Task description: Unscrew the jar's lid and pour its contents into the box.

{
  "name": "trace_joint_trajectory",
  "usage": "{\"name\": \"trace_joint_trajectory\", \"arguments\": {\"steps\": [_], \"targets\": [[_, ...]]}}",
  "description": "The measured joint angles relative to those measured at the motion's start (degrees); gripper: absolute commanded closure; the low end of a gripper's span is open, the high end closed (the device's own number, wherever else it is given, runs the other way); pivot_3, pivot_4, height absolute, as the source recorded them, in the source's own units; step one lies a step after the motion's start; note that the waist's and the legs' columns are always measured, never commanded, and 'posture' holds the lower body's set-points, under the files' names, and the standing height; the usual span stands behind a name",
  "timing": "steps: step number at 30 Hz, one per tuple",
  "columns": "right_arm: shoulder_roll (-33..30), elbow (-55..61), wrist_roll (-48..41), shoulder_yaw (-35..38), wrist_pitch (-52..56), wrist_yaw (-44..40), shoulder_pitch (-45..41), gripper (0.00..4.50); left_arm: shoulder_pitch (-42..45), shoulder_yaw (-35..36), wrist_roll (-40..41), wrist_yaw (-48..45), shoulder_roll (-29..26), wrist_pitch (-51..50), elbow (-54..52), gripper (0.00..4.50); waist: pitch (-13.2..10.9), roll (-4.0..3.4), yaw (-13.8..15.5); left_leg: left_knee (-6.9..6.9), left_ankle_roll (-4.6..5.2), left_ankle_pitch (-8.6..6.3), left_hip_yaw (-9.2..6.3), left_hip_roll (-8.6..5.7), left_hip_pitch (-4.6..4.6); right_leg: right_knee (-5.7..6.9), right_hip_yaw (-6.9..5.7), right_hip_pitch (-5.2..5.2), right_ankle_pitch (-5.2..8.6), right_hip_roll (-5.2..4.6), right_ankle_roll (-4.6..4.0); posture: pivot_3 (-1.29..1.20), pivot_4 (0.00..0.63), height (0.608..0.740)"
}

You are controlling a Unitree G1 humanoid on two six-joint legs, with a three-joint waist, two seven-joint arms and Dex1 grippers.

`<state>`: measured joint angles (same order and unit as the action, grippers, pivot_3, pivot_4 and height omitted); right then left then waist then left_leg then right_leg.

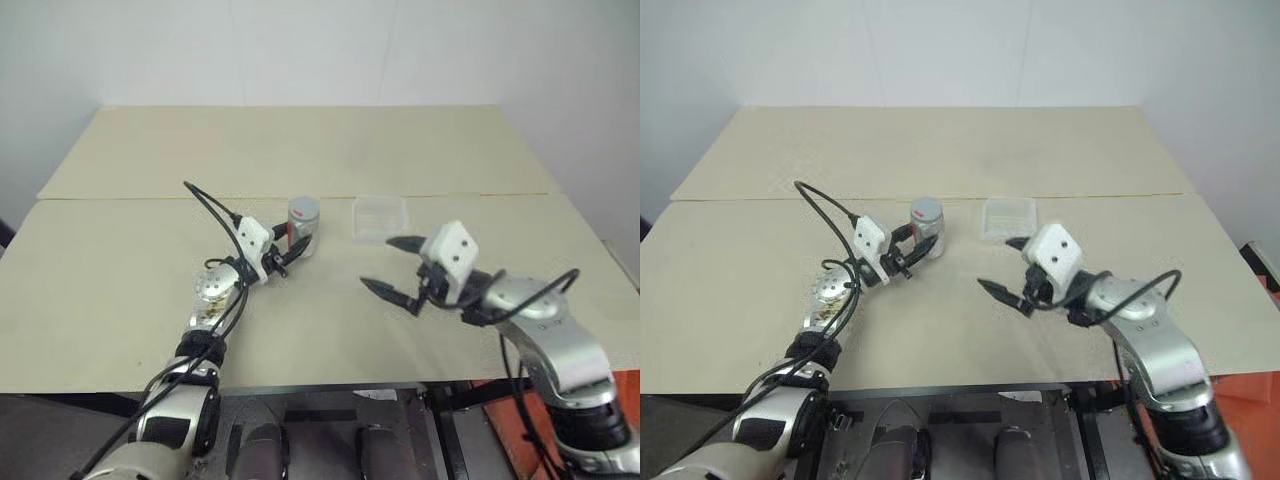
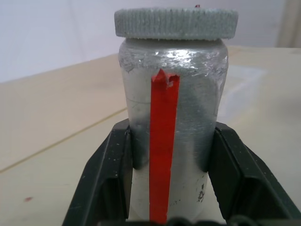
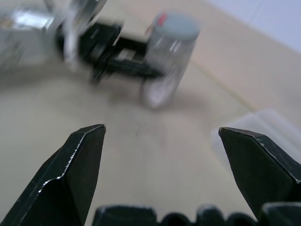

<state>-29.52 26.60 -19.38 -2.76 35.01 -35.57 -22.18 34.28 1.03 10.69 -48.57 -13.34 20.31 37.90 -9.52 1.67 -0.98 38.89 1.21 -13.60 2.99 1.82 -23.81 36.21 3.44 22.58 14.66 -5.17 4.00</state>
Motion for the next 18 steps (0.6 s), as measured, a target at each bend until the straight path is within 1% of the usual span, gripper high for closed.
{"name": "trace_joint_trajectory", "arguments": {"steps": [5, 10, 18], "targets": [[9.50, -2.39, -0.98, -1.88, 4.10, 6.65, -6.17, 0.00, -6.69, -2.54, 0.98, -2.14, -0.56, -7.24, -14.10, 2.58, 0.00, 0.00, 0.62, 0.06, 0.00, 0.01, -0.01, -0.03, -0.10, 0.02, -0.02, 0.08, -0.01, -0.04, -0.01, 0.00, 0.150, 0.740], [11.84, -2.58, -0.84, -4.54, 4.22, 8.22, -6.41, 0.00, -7.64, -3.30, 2.16, -1.46, -0.27, -11.51, -20.86, 2.58, 0.01, -0.01, 0.90, 0.06, 0.01, 0.00, 0.00, -0.05, -0.11, 0.00, -0.02, 0.07, -0.01, -0.05, -0.01, 0.00, 0.150, 0.740], [13.21, -4.30, 2.12, -5.91, 2.53, 9.92, -6.38, 0.00, -8.31, -5.02, 2.93, -1.80, 0.27, -14.44, -23.50, 2.58, 0.01, -0.03, 0.29, 0.05, 0.01, 0.01, 0.00, -0.03, -0.11, 0.01, -0.02, 0.11, -0.01, -0.02, -0.01, 0.00, 0.150, 0.740]]}}
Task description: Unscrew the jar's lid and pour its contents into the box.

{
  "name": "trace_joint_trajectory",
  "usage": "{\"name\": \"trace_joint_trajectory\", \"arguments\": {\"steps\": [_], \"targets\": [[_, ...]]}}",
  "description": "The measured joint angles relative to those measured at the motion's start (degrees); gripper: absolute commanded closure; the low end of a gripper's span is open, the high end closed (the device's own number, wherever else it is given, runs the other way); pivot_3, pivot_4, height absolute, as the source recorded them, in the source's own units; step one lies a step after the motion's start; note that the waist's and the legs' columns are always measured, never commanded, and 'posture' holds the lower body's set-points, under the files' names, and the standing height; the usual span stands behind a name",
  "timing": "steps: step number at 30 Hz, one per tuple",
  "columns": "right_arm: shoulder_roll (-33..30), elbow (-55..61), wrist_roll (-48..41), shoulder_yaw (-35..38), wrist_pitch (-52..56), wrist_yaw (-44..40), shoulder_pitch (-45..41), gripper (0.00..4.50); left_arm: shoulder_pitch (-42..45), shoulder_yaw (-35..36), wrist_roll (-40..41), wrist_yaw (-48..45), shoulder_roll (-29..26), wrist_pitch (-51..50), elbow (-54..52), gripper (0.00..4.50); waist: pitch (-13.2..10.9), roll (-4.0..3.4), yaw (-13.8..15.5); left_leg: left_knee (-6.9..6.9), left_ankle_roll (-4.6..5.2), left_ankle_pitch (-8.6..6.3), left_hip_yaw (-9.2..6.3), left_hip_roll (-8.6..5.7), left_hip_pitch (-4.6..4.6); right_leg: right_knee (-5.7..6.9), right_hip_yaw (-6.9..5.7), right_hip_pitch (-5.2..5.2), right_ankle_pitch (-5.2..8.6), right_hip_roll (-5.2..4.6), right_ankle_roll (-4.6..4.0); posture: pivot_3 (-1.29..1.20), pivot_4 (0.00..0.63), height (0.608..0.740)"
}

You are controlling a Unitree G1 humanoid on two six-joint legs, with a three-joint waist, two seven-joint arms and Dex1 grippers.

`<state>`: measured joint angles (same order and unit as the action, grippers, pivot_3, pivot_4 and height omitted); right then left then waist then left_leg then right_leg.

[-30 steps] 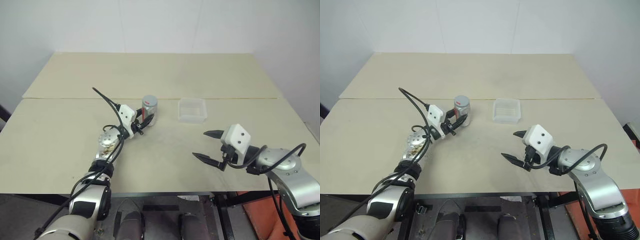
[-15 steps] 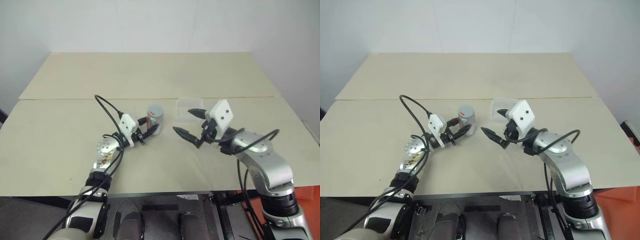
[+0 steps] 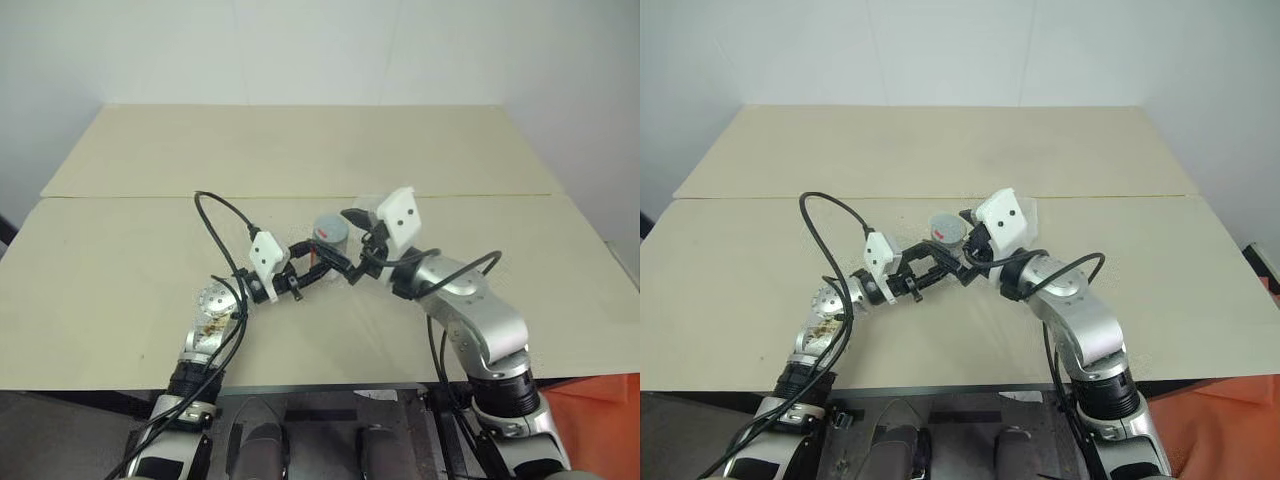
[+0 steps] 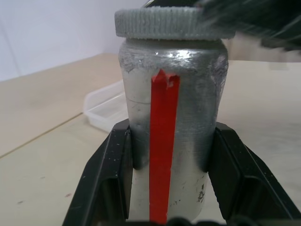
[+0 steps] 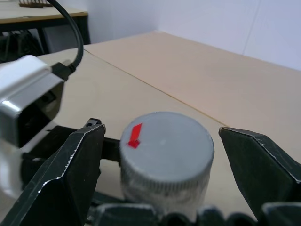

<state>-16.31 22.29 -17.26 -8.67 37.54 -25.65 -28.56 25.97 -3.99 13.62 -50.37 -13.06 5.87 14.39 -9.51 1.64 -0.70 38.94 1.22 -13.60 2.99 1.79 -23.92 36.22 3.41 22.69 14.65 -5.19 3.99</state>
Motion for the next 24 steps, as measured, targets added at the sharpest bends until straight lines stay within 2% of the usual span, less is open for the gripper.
{"name": "trace_joint_trajectory", "arguments": {"steps": [10, 13, 17, 24], "targets": [[1.11, -0.43, 1.41, -0.09, -1.67, 0.52, 0.26, 0.00, -0.23, -0.72, -0.01, 0.03, -0.14, -0.79, -0.09, 2.58, 0.00, 0.00, 0.00, 0.00, 0.00, 0.00, 0.00, 0.00, 0.00, 0.00, 0.00, 0.01, 0.00, 0.00, 0.00, 0.00, 0.150, 0.740], [0.98, -0.65, 1.42, -0.09, -1.95, 0.30, 0.31, 0.53, -0.22, -0.72, 0.01, 0.02, -0.15, -0.80, -0.09, 2.58, 0.00, 0.00, -0.01, 0.00, 0.00, 0.00, 0.00, 0.01, 0.00, 0.00, 0.00, 0.01, 0.00, 0.00, 0.00, 0.00, 0.150, 0.740], [0.81, -0.78, 1.38, -0.22, -1.95, -0.29, 0.38, 1.74, -0.22, -0.72, 0.02, -0.01, -0.10, -0.79, -0.08, 2.58, 0.00, 0.00, -0.02, -0.01, 0.00, 0.00, 0.00, 0.01, 0.00, 0.00, 0.00, 0.01, 0.00, 0.00, 0.00, 0.00, 0.150, 0.740], [0.61, -0.78, 1.78, -0.40, -2.04, -0.39, 0.40, 1.74, -0.22, -0.72, 0.01, -0.21, -0.07, -0.79, 0.00, 2.58, 0.00, 0.00, -0.02, -0.01, 0.00, 0.00, 0.00, 0.01, 0.00, 0.00, 0.00, 0.01, 0.00, 0.00, 0.00, 0.00, 0.150, 0.740]]}}
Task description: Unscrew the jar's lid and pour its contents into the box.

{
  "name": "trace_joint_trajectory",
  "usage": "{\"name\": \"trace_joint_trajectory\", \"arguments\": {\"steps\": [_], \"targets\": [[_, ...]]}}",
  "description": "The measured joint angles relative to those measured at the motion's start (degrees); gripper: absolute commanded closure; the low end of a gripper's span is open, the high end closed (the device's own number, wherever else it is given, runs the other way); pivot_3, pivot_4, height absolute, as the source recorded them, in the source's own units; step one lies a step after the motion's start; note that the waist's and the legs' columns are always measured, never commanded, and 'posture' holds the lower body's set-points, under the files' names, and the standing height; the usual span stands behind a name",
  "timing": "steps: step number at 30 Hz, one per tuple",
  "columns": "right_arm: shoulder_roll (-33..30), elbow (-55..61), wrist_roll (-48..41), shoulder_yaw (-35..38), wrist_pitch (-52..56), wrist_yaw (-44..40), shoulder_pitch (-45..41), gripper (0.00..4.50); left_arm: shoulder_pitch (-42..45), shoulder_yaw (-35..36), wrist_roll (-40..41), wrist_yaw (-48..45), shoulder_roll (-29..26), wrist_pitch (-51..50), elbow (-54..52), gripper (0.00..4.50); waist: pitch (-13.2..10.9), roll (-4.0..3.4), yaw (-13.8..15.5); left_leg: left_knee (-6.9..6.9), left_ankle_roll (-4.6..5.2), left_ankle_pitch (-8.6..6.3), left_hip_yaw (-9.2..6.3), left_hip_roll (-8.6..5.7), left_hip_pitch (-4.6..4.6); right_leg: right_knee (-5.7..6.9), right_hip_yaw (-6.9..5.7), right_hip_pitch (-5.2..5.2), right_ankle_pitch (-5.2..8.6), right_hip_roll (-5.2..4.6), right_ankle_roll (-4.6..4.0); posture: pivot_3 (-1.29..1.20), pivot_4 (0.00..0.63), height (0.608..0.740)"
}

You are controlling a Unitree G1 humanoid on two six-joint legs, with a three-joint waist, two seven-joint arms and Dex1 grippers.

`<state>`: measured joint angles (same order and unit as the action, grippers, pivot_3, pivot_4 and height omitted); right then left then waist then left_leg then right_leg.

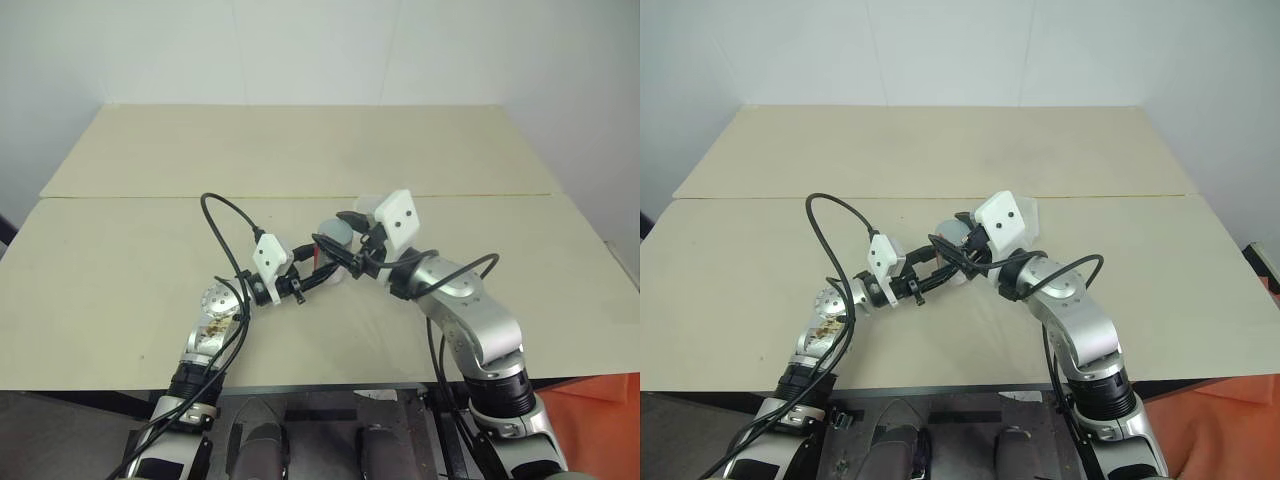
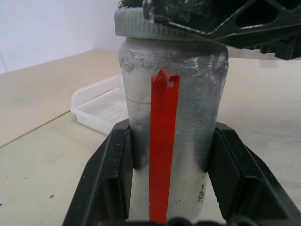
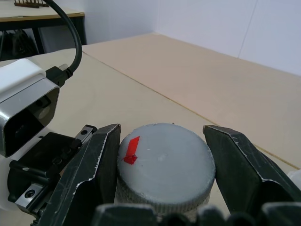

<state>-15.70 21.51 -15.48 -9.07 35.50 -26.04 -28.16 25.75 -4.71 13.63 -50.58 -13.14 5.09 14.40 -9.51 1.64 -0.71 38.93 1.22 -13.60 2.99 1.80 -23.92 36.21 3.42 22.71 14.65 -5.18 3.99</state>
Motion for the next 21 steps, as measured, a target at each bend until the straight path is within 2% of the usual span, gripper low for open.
{"name": "trace_joint_trajectory", "arguments": {"steps": [4, 9, 15, 21], "targets": [[-0.93, 0.02, -0.20, -0.01, -0.27, -1.44, -0.01, 1.74, -0.01, -0.01, 0.37, -1.03, -0.20, -0.25, -0.02, 2.58, 0.00, 0.00, 0.01, 0.00, 0.00, 0.00, 0.00, 0.00, 0.00, -0.01, 0.00, 0.00, 0.00, 0.00, 0.00, 0.00, 0.150, 0.740], [-5.53, 0.24, -5.00, 1.11, -1.03, -9.34, -0.06, 1.74, -1.93, -0.52, 4.22, -5.85, -2.16, -3.55, -3.63, 2.58, 0.00, 0.00, -0.03, -0.02, 0.01, 0.00, 0.00, 0.02, -0.02, -0.03, 0.00, 0.01, 0.00, 0.00, 0.00, 0.00, 0.150, 0.740], [-13.37, -1.00, -13.99, 2.70, -3.42, -26.67, -2.12, 1.74, -4.30, -1.47, 11.34, -15.44, -8.39, -11.54, -13.03, 2.58, -0.01, -0.01, -0.13, -0.02, 0.01, 0.00, -0.07, 0.05, 0.00, -0.03, 0.00, -0.01, 0.00, 0.01, 0.00, 0.00, 0.150, 0.740], [-18.13, -7.63, -16.71, 0.96, -9.60, -44.29, -7.08, 1.74, -4.28, -3.15, 13.57, -21.01, -11.91, -14.79, -17.68, 2.58, -0.01, -0.01, -0.09, -0.02, 0.01, 0.00, -0.05, 0.04, 0.08, -0.05, 0.00, -0.09, 0.00, 0.02, -0.01, 0.00, 0.150, 0.740]]}}
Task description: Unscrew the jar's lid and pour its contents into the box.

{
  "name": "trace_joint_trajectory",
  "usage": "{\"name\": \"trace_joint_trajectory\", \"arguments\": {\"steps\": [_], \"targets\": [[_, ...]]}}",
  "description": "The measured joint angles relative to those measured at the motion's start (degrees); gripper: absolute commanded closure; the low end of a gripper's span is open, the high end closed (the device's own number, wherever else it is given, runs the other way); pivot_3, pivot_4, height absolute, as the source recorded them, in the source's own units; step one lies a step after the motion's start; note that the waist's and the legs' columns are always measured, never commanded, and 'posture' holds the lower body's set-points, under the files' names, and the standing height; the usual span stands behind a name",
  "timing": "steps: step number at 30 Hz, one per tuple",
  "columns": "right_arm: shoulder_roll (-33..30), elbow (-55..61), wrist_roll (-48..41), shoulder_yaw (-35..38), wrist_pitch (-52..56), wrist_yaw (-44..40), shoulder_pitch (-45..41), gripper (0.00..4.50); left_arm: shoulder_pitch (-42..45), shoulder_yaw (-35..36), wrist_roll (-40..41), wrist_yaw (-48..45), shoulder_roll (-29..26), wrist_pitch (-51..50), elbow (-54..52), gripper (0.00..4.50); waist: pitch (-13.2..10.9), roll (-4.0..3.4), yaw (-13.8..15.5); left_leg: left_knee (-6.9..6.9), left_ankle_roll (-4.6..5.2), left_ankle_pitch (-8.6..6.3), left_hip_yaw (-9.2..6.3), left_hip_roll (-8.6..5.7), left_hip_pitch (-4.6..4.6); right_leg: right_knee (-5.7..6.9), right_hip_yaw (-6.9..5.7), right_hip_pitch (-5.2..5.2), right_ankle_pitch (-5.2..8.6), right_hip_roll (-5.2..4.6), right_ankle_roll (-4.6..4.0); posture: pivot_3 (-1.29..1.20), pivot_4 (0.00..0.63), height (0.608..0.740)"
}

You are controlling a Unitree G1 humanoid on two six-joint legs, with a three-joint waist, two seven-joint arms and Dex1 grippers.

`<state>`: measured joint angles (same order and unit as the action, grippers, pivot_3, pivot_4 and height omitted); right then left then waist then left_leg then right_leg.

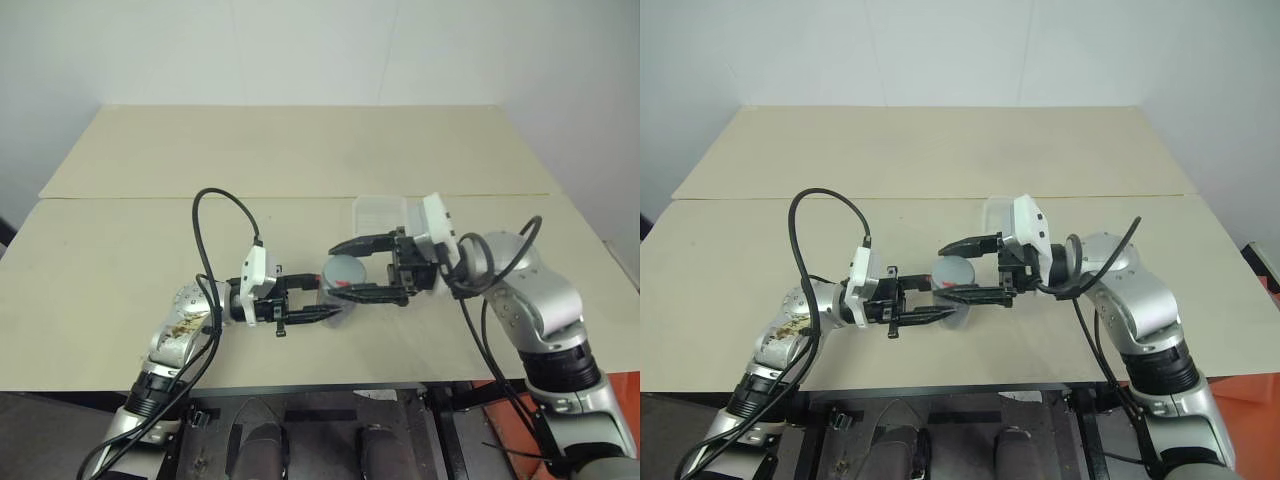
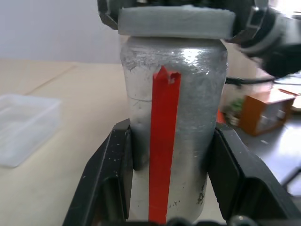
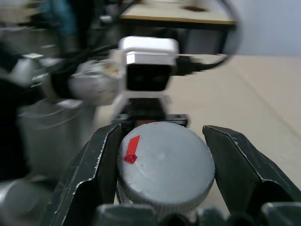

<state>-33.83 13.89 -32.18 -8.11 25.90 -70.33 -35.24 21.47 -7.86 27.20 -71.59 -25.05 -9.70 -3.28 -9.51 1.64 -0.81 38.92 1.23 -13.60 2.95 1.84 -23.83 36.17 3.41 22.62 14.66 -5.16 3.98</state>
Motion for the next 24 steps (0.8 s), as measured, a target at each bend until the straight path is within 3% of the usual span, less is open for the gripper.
{"name": "trace_joint_trajectory", "arguments": {"steps": [7, 14, 19, 24], "targets": [[0.95, -12.99, 0.00, -2.66, -8.04, -16.06, -6.66, 1.74, 1.01, -1.39, 0.11, -2.15, 0.13, -0.65, 0.10, 2.58, 0.00, 0.00, 0.04, 0.00, 0.00, 0.00, 0.03, 0.00, 0.00, -0.01, 0.00, 0.01, 0.00, 0.01, 0.00, 0.00, 0.150, 0.740], [2.49, -18.21, 0.69, -3.00, -12.32, -18.42, -7.09, 1.74, 1.11, -1.40, -0.28, -2.02, 0.84, -0.54, 1.96, 2.58, 0.00, 0.00, 0.06, 0.01, 0.00, 0.00, 0.01, 0.00, -0.01, 0.01, 0.00, 0.02, 0.00, -0.01, 0.00, 0.00, 0.150, 0.740], [2.56, -18.84, 1.92, -2.54, -13.07, -17.84, -7.01, 0.15, 1.17, -1.11, -0.50, -1.65, 1.38, 0.99, 2.09, 2.58, 0.00, 0.00, 0.08, 0.01, 0.00, 0.00, 0.00, -0.01, -0.01, 0.02, 0.01, 0.03, 0.00, -0.03, 0.00, 0.00, 0.150, 0.740], [2.19, -14.68, -0.66, 1.65, -11.20, -14.49, -6.09, 0.04, 1.64, -0.90, -0.71, -1.43, 1.47, 2.28, 3.03, 2.58, 0.00, 0.00, 0.14, 0.01, 0.00, 0.00, -0.17, 0.00, -0.02, 0.01, 0.00, 0.04, -0.01, -0.03, -0.01, 0.00, 0.150, 0.740]]}}
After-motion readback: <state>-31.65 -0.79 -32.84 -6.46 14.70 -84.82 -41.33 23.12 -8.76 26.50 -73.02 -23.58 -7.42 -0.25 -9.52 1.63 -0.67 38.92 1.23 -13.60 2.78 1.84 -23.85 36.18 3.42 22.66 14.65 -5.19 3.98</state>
